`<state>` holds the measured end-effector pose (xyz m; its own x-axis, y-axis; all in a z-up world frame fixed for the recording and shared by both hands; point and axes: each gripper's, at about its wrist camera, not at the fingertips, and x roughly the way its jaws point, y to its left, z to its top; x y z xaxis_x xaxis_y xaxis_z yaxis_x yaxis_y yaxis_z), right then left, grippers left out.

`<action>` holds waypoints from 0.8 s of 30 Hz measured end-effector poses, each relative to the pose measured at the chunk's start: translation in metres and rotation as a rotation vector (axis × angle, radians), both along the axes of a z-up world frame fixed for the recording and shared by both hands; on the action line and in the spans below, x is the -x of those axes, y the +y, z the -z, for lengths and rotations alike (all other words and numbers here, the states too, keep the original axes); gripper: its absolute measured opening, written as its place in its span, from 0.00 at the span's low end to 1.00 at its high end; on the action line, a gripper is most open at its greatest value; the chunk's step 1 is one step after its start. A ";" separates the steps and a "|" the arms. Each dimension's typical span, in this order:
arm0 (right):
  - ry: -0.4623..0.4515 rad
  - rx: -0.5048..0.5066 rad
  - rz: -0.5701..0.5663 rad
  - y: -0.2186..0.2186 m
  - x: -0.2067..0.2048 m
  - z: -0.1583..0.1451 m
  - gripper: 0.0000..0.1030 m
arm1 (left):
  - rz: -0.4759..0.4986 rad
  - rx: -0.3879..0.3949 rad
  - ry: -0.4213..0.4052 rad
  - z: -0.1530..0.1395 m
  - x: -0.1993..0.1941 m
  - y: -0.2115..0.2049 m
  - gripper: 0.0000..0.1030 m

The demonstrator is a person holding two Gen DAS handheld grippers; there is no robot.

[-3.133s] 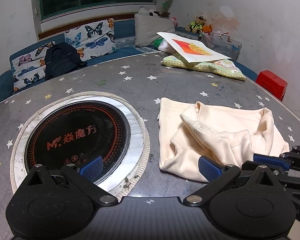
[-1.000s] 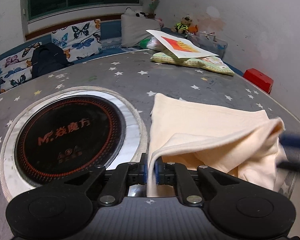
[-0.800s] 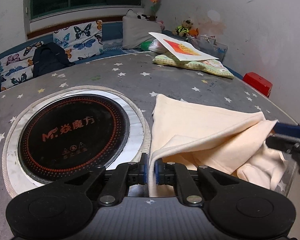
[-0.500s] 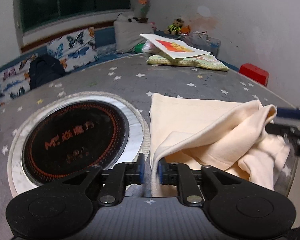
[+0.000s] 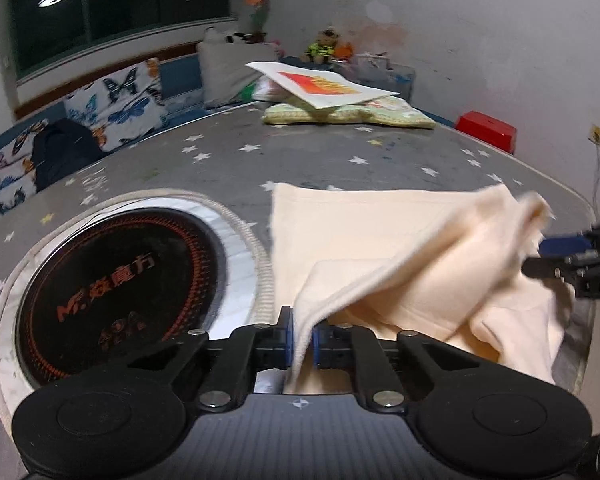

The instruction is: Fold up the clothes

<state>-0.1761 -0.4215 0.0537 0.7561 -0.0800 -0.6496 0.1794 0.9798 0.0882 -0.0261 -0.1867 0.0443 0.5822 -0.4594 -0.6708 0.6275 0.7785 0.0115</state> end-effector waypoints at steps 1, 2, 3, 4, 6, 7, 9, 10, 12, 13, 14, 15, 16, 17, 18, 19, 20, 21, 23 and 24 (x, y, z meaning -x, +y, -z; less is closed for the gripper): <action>0.001 -0.004 -0.003 0.002 -0.002 0.002 0.47 | -0.013 0.006 0.007 -0.001 -0.002 0.004 0.08; -0.001 -0.002 -0.007 0.004 -0.005 0.003 0.47 | -0.027 0.010 0.013 -0.001 -0.004 0.008 0.08; -0.003 0.000 -0.016 0.007 -0.007 0.003 0.47 | -0.040 0.010 0.013 -0.001 -0.005 0.011 0.07; -0.005 -0.003 -0.026 0.010 -0.011 0.004 0.47 | -0.054 0.009 0.013 -0.002 -0.006 0.015 0.07; -0.007 -0.007 -0.047 0.016 -0.022 0.005 0.47 | -0.082 0.007 0.006 -0.003 -0.007 0.024 0.07; -0.008 -0.006 -0.059 0.020 -0.028 0.005 0.47 | -0.098 0.009 0.004 -0.004 -0.009 0.029 0.07; -0.012 -0.009 -0.081 0.029 -0.042 0.005 0.47 | -0.135 0.013 0.004 -0.007 -0.011 0.042 0.07; -0.014 -0.007 -0.094 0.034 -0.049 0.005 0.47 | -0.154 0.015 0.003 -0.008 -0.012 0.049 0.07; -0.016 -0.001 -0.125 0.047 -0.066 0.006 0.47 | -0.196 0.022 -0.001 -0.011 -0.014 0.067 0.07; -0.017 0.002 -0.145 0.054 -0.075 0.007 0.47 | -0.217 0.023 -0.004 -0.012 -0.014 0.076 0.07; -0.017 0.003 -0.160 0.060 -0.082 0.007 0.47 | -0.238 0.023 -0.007 -0.012 -0.014 0.085 0.07; -0.019 0.005 -0.183 0.069 -0.091 0.008 0.47 | -0.260 0.024 -0.010 -0.013 -0.014 0.094 0.07; -0.021 0.007 -0.204 0.078 -0.100 0.009 0.47 | -0.286 0.025 -0.010 -0.013 -0.014 0.105 0.07; -0.023 0.007 -0.224 0.087 -0.108 0.009 0.47 | -0.311 0.027 -0.007 -0.013 -0.014 0.116 0.07; -0.025 0.005 -0.243 0.096 -0.116 0.009 0.47 | -0.335 0.028 -0.005 -0.013 -0.014 0.126 0.07; -0.028 0.007 -0.263 0.105 -0.123 0.009 0.47 | -0.359 0.029 -0.002 -0.013 -0.012 0.136 0.07; -0.030 0.011 -0.283 0.114 -0.129 0.010 0.47 | -0.379 0.030 -0.002 -0.012 -0.011 0.145 0.07; -0.033 0.016 -0.304 0.123 -0.135 0.010 0.47 | -0.402 0.030 -0.003 -0.012 -0.008 0.156 0.07; -0.034 0.020 -0.342 0.140 -0.145 0.010 0.47 | -0.447 0.036 0.000 -0.012 -0.003 0.176 0.07; -0.034 0.023 -0.360 0.147 -0.149 0.010 0.47 | -0.467 0.041 0.003 -0.012 0.000 0.186 0.07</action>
